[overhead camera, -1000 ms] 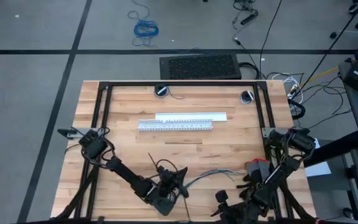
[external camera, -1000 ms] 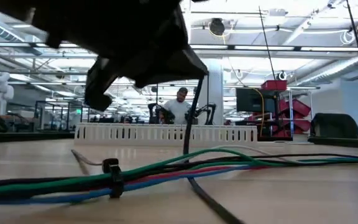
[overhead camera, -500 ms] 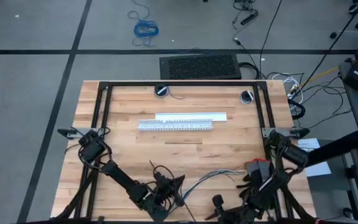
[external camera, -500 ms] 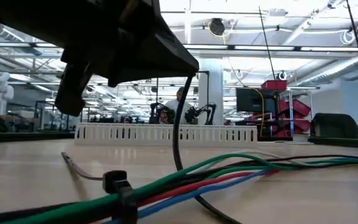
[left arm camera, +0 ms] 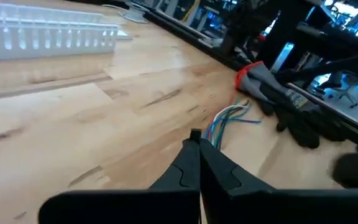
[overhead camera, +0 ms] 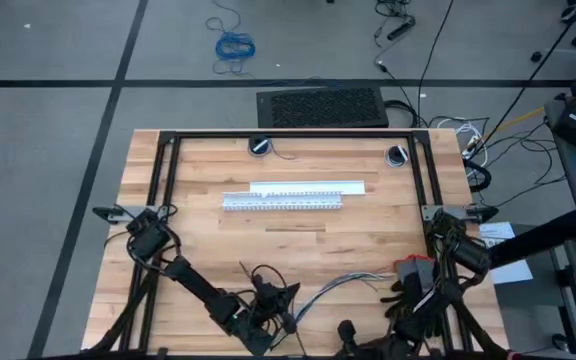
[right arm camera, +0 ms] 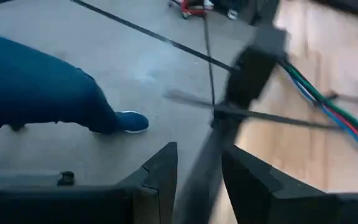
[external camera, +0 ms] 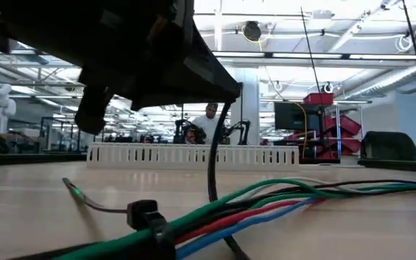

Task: Ziptie cables
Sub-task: Assemble the cable wires with the second cable zip tie

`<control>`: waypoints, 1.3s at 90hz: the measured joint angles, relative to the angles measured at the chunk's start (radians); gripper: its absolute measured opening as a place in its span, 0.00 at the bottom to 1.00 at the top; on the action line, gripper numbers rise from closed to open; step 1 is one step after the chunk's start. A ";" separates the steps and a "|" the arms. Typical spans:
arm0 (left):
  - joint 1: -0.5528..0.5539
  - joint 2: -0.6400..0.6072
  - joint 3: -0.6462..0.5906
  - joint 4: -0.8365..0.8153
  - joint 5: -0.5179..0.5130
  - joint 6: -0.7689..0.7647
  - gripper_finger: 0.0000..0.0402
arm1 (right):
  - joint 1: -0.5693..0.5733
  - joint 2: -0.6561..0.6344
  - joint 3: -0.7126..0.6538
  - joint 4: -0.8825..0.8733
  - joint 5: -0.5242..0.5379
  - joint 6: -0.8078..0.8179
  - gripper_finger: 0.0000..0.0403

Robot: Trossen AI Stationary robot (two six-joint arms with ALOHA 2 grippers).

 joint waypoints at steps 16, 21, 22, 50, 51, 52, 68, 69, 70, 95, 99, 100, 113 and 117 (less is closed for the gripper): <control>0.012 0.000 0.000 0.000 0.027 0.001 0.00 | -0.025 0.047 0.044 -0.036 0.004 -0.061 0.28; 0.013 0.000 0.000 0.000 0.031 0.001 0.00 | -0.033 0.060 0.057 -0.032 0.004 -0.070 0.28; 0.013 0.000 0.000 0.000 0.031 0.001 0.00 | -0.035 0.063 0.060 -0.032 0.004 -0.073 0.28; 0.012 0.000 0.000 -0.003 0.036 0.001 0.00 | -0.050 0.131 0.181 -0.040 0.008 -0.199 0.28; 0.012 0.000 0.000 -0.003 0.036 0.001 0.00 | -0.050 0.131 0.184 -0.040 0.009 -0.203 0.28; 0.012 0.000 0.000 -0.003 0.036 0.001 0.00 | -0.050 0.131 0.187 -0.040 0.009 -0.207 0.28; 0.012 0.000 0.000 -0.003 0.038 0.001 0.00 | -0.070 0.132 0.198 -0.044 0.001 -0.228 0.28; 0.012 0.000 0.000 -0.003 0.038 0.001 0.00 | -0.071 0.132 0.198 -0.046 0.000 -0.228 0.28; 0.012 0.000 0.000 -0.002 0.038 0.001 0.00 | -0.074 0.132 0.199 -0.048 -0.003 -0.228 0.28; 0.012 0.000 0.000 -0.002 0.038 0.001 0.00 | -0.095 0.140 0.199 -0.061 -0.051 -0.265 0.28; 0.012 0.000 0.000 -0.002 0.038 0.001 0.00 | -0.095 0.140 0.199 -0.052 -0.051 -0.272 0.28; 0.012 0.000 0.000 -0.003 0.038 0.001 0.00 | -0.095 0.140 0.199 -0.049 -0.051 -0.274 0.28; 0.012 0.000 0.000 -0.002 0.038 0.001 0.00 | -0.095 0.140 0.199 -0.024 -0.051 -0.280 0.28; 0.012 0.000 0.000 -0.003 0.038 0.001 0.00 | -0.095 0.140 0.199 -0.017 -0.051 -0.287 0.28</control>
